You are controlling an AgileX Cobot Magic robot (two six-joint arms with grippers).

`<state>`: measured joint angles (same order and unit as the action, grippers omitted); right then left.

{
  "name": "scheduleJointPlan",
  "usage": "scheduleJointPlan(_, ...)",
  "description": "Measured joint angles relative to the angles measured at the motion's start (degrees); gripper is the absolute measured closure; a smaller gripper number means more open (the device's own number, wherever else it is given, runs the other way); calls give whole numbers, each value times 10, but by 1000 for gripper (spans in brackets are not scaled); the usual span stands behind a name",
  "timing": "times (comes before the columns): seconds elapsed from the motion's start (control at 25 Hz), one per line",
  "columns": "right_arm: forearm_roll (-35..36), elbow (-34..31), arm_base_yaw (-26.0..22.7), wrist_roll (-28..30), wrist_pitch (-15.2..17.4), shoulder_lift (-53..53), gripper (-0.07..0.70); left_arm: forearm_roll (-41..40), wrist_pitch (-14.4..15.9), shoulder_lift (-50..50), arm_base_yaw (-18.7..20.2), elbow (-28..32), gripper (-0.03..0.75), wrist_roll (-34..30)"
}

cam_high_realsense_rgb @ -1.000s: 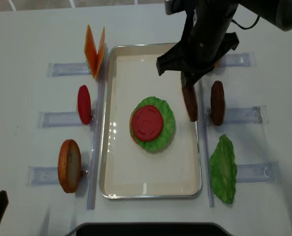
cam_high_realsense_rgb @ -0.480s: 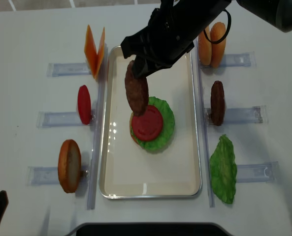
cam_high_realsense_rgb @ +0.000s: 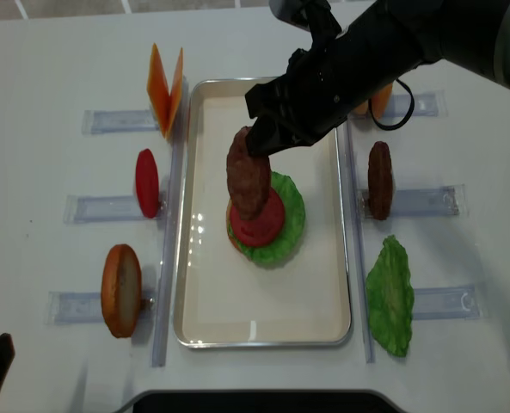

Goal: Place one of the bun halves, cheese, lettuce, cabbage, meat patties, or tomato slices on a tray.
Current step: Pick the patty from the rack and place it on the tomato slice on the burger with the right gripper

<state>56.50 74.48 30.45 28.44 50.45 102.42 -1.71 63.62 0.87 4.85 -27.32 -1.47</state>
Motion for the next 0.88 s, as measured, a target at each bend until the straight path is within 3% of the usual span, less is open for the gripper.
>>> scheduleJointPlan(0.56,13,-21,18,18,-68,0,526,0,0,0,0,0,136,0)
scheduleJointPlan(0.88,13,-21,21,18,-67,41,528,0,0,0,0,0,136,0)
